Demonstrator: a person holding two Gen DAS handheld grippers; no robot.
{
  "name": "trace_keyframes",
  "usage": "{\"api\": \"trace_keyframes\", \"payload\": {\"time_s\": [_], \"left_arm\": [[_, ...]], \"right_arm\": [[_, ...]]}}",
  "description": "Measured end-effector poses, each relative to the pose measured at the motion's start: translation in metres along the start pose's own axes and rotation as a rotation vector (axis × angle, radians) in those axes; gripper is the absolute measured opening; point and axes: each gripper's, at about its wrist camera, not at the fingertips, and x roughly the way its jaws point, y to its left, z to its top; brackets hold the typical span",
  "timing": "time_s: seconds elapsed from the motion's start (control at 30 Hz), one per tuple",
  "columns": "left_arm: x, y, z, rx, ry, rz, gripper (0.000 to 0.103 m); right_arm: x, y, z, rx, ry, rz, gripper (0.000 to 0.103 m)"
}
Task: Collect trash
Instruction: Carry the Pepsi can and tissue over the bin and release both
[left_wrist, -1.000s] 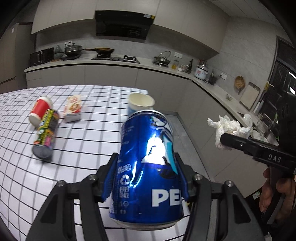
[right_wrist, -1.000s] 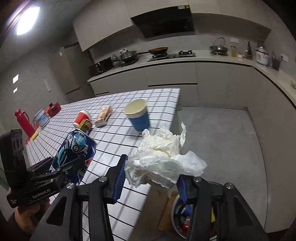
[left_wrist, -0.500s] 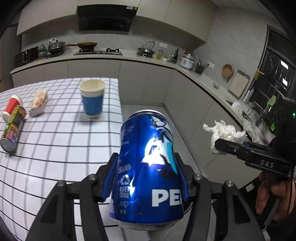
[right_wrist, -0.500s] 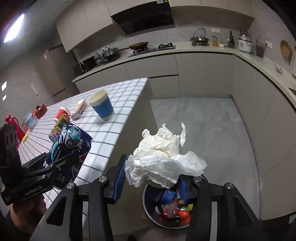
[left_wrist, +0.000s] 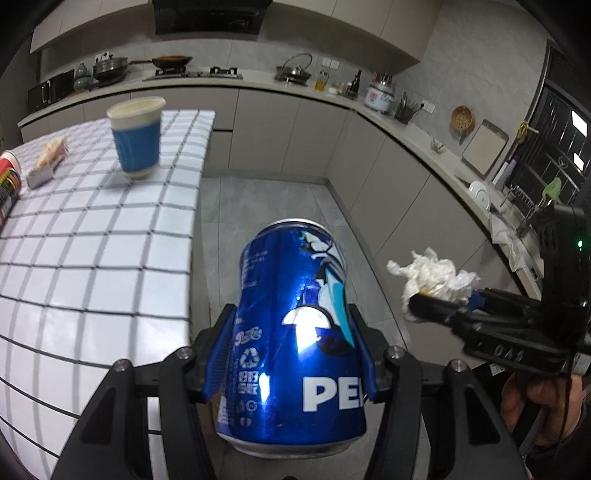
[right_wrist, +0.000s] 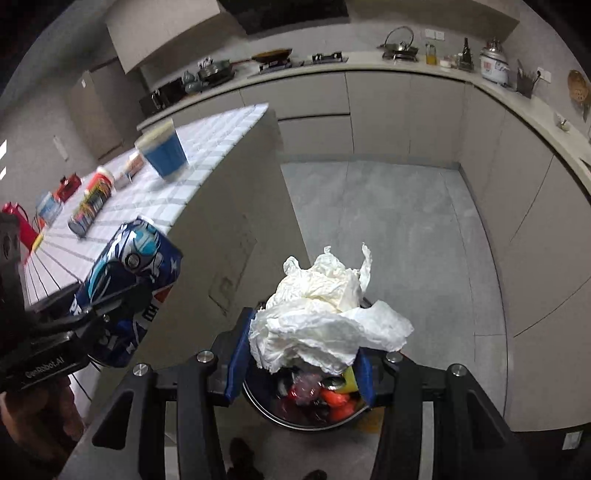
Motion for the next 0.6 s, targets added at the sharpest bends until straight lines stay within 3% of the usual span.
{"api": "trace_keyframes", "payload": {"time_s": [0.6], "left_arm": [[0.068,-0.027,-0.039,-0.062,0.123,0.039,0.058]], "right_arm": [[0.074,-0.043,-0.04,-0.107,0.156,0.003,0.051]]}}
